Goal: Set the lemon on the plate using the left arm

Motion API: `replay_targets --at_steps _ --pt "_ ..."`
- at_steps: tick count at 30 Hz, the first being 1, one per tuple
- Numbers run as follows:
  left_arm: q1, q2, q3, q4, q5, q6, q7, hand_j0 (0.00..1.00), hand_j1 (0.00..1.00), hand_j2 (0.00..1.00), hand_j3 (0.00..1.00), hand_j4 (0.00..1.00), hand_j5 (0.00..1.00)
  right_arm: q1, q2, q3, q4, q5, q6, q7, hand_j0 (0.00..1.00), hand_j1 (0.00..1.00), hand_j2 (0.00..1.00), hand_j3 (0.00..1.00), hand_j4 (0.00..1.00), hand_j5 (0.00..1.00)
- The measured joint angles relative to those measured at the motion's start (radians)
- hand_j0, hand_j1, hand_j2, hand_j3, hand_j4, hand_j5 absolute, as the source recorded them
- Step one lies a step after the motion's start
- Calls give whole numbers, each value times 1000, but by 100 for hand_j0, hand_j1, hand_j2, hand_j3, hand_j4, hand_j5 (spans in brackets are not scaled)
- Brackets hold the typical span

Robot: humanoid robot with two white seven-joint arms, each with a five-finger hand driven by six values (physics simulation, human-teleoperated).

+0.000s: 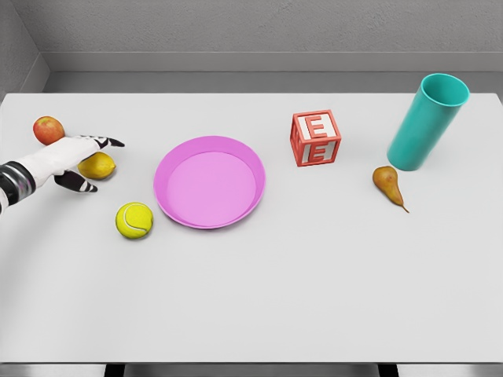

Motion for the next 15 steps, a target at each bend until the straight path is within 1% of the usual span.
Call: replay_targets --at_steps 2,6,15 --pt "0 1 2 1 0 0 0 89 89 89 89 89 89 0 0 0 0 0 0 0 100 100 100 100 100 100" --pt "0 4 2 1 0 0 0 85 85 85 85 85 85 0 0 0 0 0 0 0 100 100 100 100 100 100" --pt "-2 1 -4 11 -1 -1 0 83 83 83 83 83 83 0 0 0 0 0 0 0 100 100 100 100 100 100"
